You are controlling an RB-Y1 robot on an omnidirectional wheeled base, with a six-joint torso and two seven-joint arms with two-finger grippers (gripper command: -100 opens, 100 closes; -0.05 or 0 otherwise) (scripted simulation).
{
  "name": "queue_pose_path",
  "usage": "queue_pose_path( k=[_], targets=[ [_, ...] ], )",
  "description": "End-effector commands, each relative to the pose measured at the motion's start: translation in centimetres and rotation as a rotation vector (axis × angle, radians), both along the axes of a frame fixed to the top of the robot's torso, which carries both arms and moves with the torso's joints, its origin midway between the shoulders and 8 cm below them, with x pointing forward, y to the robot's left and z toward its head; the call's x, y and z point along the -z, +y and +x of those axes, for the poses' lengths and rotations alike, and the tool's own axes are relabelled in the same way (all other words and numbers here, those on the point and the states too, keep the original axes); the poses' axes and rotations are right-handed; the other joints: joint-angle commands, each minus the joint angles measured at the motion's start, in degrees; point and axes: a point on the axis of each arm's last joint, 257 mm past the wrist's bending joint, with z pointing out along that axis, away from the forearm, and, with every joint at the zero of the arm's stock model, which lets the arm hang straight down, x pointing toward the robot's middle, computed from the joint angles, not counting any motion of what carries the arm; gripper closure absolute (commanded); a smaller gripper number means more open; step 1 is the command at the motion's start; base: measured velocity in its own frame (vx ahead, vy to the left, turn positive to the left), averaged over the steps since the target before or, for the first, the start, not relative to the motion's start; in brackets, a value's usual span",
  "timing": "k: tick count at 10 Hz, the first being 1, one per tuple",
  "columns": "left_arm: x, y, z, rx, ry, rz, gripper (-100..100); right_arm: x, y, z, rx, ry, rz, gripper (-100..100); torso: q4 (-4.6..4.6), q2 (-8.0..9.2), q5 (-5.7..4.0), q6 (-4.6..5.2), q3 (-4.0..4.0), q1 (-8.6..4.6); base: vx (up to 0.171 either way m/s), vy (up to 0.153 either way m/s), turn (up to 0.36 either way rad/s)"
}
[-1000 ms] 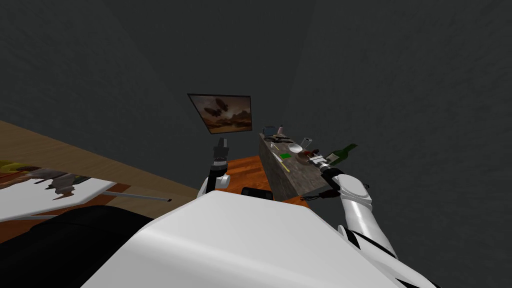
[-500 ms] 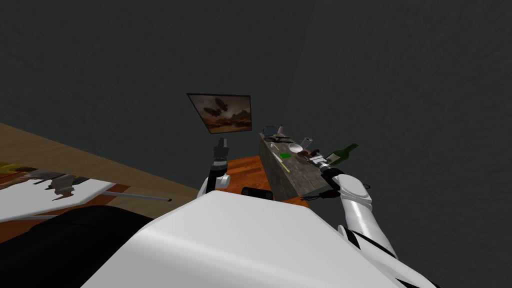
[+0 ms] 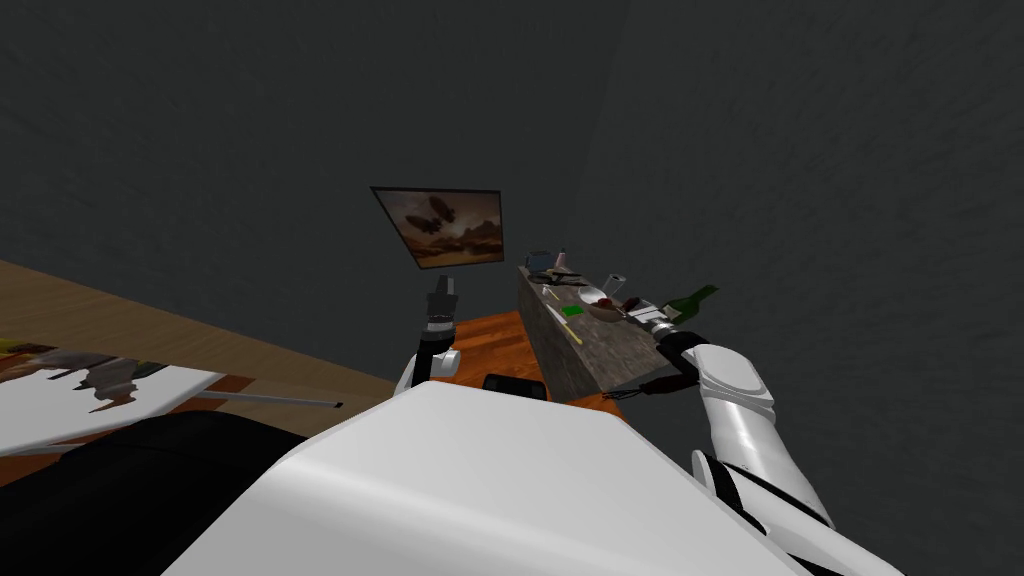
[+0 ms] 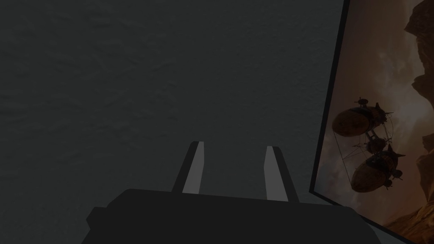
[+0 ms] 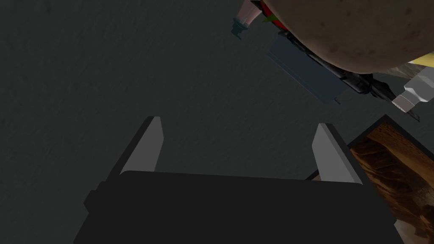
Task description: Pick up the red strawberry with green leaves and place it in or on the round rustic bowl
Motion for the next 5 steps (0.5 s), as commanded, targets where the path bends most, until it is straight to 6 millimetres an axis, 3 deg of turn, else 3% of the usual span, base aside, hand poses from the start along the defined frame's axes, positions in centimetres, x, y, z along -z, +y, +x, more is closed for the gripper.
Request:
queue_pose_path(
  k=[1, 3, 4, 5],
  targets=[
    [0.00, 0.00, 0.00, 0.000, 0.000, 0.000, 0, -1.53, -0.94, -0.09, -0.005, -0.002, 0.005, -100, 0.00, 0.00, 0.00, 0.00, 0.00, 0.00, -0.004, 0.064, -0.027],
    [0.00, 0.00, 0.00, 0.000, 0.000, 0.000, 0, -1.82, -1.19, 0.02, -0.004, -0.003, 0.003, -100, 0.00, 0.00, 0.00, 0.00, 0.00, -0.02, 0.001, 0.035, -0.023],
    [0.00, 0.00, 0.00, 0.000, 0.000, 0.000, 0, -1.90, -1.19, 0.01, -0.005, -0.003, 0.006, 0, -0.01, -0.01, -0.03, -0.01, -0.01, -0.11, 0.000, 0.000, 0.000],
    [0.00, 0.00, 0.00, 0.000, 0.000, 0.000, 0, -1.89, -1.19, 0.01, -0.005, -0.003, 0.006, 0, -0.01, -0.01, -0.05, -0.01, -0.01, -0.18, 0.000, 0.000, 0.000]
  ],
)
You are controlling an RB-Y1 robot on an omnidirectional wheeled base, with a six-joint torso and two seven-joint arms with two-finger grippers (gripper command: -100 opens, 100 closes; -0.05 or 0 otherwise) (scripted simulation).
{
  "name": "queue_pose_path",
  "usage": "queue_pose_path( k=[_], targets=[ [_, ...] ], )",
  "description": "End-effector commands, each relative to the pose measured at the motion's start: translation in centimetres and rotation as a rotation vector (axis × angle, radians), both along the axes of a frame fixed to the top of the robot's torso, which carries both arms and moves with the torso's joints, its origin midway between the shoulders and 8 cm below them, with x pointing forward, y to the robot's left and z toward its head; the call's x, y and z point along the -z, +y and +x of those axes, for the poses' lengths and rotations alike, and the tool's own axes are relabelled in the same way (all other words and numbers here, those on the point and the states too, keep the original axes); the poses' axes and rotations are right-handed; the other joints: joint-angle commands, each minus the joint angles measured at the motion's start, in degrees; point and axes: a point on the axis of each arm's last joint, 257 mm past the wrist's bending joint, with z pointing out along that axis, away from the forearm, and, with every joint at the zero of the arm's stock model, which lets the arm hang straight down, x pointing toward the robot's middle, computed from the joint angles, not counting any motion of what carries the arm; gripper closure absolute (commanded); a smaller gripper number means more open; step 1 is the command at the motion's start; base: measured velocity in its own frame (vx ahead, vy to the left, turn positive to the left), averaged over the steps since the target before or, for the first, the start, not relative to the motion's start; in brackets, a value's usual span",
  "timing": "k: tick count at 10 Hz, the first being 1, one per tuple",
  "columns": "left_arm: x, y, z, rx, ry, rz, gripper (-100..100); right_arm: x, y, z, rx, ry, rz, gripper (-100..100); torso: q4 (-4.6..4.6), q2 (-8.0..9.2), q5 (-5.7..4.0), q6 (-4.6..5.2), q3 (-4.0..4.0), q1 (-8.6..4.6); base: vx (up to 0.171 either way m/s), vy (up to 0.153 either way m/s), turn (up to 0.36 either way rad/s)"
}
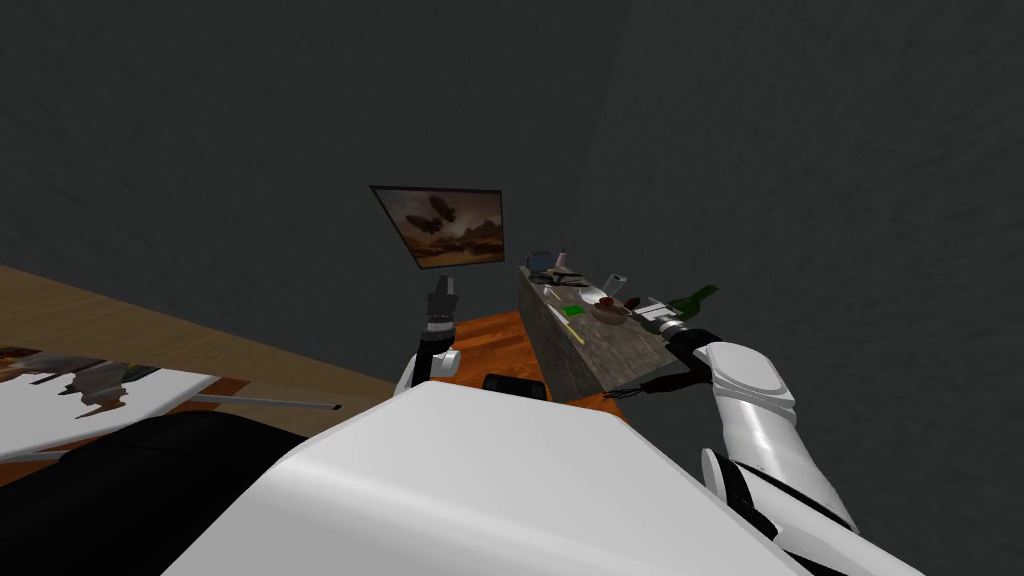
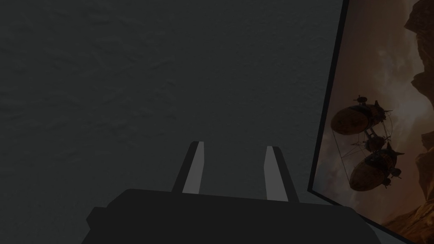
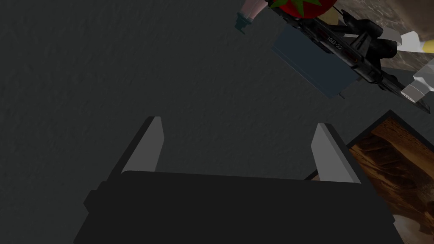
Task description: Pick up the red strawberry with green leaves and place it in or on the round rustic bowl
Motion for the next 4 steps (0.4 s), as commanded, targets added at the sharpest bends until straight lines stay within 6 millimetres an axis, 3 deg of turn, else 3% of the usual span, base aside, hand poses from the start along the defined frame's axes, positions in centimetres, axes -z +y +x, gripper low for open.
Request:
queue_pose_path(
  k=[1, 4],
  targets=[
    [0.00, 0.00, 0.00, 0.000, 0.000, 0.000, 0, 0.00, 0.00, 0.00, 0.000, 0.000, 0.000, 0, 0.00, 0.00, 0.00, 0.00, 0.00, 0.00, 0.000, 0.000, 0.000],
    [0.00, 0.00, 0.00, 0.000, 0.000, 0.000, 0, 0.00, 0.00, 0.00, 0.000, 0.000, 0.000, 0, 0.00, 0.00, 0.00, 0.00, 0.00, -0.02, 0.000, 0.000, 0.000]
  ],
)
